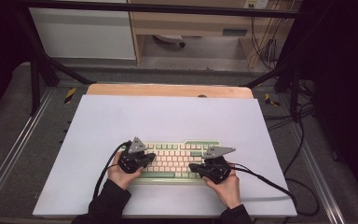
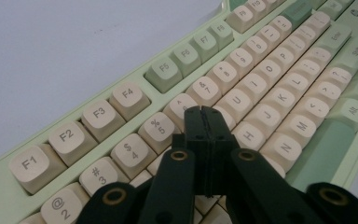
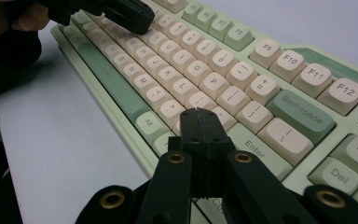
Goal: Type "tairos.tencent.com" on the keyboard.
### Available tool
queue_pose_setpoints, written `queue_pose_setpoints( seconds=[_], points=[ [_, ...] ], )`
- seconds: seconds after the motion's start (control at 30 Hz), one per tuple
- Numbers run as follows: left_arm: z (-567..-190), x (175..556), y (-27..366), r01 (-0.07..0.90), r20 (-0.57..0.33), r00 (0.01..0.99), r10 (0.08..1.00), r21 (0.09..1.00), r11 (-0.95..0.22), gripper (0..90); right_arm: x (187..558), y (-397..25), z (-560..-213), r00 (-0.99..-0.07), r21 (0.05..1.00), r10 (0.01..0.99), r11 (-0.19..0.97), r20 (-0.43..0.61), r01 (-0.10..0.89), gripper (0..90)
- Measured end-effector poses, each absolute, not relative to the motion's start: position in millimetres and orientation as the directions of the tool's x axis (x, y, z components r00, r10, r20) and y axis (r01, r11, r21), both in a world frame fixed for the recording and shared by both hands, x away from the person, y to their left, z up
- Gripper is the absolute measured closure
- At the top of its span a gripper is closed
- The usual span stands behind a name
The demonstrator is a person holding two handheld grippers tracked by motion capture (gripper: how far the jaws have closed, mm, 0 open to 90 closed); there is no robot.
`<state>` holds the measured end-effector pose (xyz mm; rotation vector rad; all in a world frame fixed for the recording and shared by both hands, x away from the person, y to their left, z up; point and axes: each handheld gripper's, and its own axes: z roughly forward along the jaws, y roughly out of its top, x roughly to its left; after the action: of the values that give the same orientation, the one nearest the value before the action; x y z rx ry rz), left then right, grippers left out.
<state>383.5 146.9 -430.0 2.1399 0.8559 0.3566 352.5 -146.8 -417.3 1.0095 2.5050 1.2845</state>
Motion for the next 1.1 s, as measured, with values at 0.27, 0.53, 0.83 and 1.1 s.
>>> queue_pose_setpoints(
  seconds=[0.27,0.53,0.83,1.1],
  points=[
    [-426,381,149,0.449,-0.030,0.735,0.677,0.771,-0.452,89.7,353,-147,-417,-0.764,0.769,0.625,0.407,0.159,0.493,90.0],
    [-419,375,154,0.439,-0.033,0.742,0.670,0.779,-0.448,89.7,352,-149,-415,-0.764,0.772,0.625,0.404,0.158,0.491,90.0],
    [-413,367,165,0.429,-0.026,0.743,0.669,0.786,-0.446,89.7,352,-149,-414,-0.763,0.773,0.627,0.401,0.160,0.492,90.0],
    [-412,362,173,0.430,-0.030,0.744,0.668,0.787,-0.444,89.7,352,-149,-412,-0.763,0.776,0.626,0.399,0.159,0.489,90.0]
  ],
)
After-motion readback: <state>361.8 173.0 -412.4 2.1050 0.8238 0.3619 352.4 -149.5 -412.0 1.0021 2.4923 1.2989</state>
